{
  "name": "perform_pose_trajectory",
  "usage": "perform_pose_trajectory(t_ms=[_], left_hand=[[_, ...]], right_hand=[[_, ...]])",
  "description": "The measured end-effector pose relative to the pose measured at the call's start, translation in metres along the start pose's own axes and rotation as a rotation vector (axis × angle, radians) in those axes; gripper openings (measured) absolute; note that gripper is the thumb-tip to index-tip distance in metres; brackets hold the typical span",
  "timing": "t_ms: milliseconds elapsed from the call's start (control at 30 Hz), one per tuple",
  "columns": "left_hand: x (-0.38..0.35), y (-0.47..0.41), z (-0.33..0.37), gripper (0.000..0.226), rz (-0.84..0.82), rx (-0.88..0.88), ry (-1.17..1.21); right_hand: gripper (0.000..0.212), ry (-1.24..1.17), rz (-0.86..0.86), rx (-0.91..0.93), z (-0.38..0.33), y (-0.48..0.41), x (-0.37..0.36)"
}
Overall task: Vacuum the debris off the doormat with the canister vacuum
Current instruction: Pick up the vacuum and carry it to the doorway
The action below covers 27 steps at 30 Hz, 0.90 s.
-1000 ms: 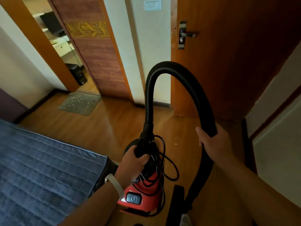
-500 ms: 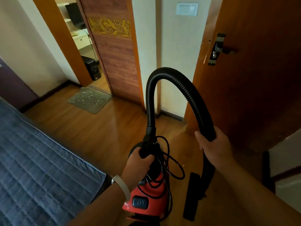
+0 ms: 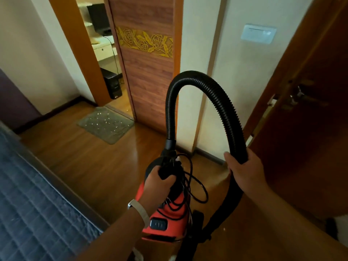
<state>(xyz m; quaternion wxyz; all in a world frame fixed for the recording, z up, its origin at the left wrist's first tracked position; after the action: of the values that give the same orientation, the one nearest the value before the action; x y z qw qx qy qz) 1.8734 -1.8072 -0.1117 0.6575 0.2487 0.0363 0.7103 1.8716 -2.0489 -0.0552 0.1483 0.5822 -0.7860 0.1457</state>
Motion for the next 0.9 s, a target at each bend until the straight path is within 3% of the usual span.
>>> perform_pose_trajectory(t_ms=[200,367,600,900], left_hand=[[0.053,-0.064,0.017,0.015,0.148,0.054,0.049],[0.089,-0.116,0.017,0.013,0.254,0.141,0.080],[0.139,-0.202,0.038,0.017,0.467,0.253,0.058],[0.198,-0.275,0.083,0.018,0.691,0.252,0.136]], right_hand=[[0.017,0.007,-0.084,0.116,-0.032,-0.076,-0.068],[0.014,-0.037,-0.227,0.160,-0.042,-0.144,-0.134],[0.027,-0.047,-0.486,0.199,-0.058,-0.266,-0.249],[0.029,-0.150,-0.694,0.344,-0.125,-0.368,-0.358]])
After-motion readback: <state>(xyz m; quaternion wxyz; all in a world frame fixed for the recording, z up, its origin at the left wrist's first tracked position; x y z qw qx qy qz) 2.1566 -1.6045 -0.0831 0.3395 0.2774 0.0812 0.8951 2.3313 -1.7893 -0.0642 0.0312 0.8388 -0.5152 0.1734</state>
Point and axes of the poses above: each hand's wrist, its own y-axis away from the middle knuckle, its own x-axis out of the back of the hand, z = x × y, the point moved 1 cm from there along -y, towards the middle knuckle, and after that the axes turned 5 degrees about x, right-handed, at the moved point
